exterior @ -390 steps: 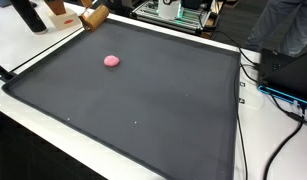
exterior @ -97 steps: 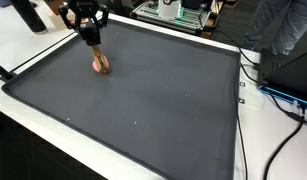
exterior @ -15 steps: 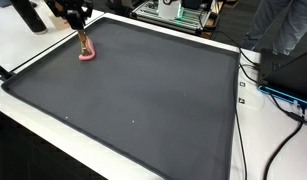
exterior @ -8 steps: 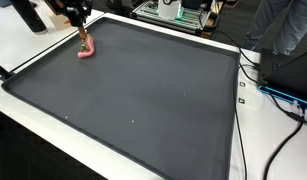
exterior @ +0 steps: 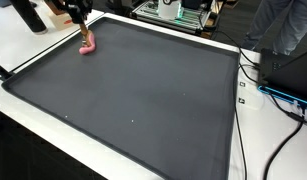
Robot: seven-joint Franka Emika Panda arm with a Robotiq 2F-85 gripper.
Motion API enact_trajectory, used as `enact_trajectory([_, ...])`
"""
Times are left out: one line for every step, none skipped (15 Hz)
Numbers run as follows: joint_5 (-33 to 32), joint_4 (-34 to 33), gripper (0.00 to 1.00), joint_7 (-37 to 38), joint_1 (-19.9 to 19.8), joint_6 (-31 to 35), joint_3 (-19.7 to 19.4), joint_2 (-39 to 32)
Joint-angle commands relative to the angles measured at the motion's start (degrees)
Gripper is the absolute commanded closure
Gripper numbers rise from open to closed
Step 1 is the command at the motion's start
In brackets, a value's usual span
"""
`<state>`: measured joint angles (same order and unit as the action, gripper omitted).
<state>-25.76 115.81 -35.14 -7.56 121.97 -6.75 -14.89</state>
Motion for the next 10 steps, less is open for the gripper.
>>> enact_trajectory([-2.8, 4.0, 0.76, 0.1, -0.9, -4.0, -1.2, 1.3])
enact_trajectory([-2.9, 4.2, 0.76, 0.0, -1.0, -4.5, -1.3, 1.5])
enact_trajectory([-3.3, 4.4, 0.76, -0.1, -1.1, -4.9, -1.4, 1.6])
enact_trajectory([-3.7, 4.6, 0.76, -0.1, -1.2, -5.4, -1.5, 1.7])
enact_trajectory([-4.1, 4.8, 0.76, -0.2, -1.3, -5.8, -1.6, 1.8])
enact_trajectory([-4.8, 5.1, 0.76, -0.2, -1.3, -6.4, -1.7, 2.0])
enact_trajectory([-5.2, 5.4, 0.76, -0.3, -1.5, -7.3, -1.8, 2.0])
enact_trajectory([-5.4, 5.5, 0.76, -0.5, -1.6, -7.6, -1.9, 2.2])
enact_trajectory([-5.2, 5.7, 0.76, -0.6, -1.6, -7.6, -1.8, 2.4])
enact_trajectory([-3.6, 6.2, 0.76, -1.8, -1.9, -5.9, -1.3, 2.9])
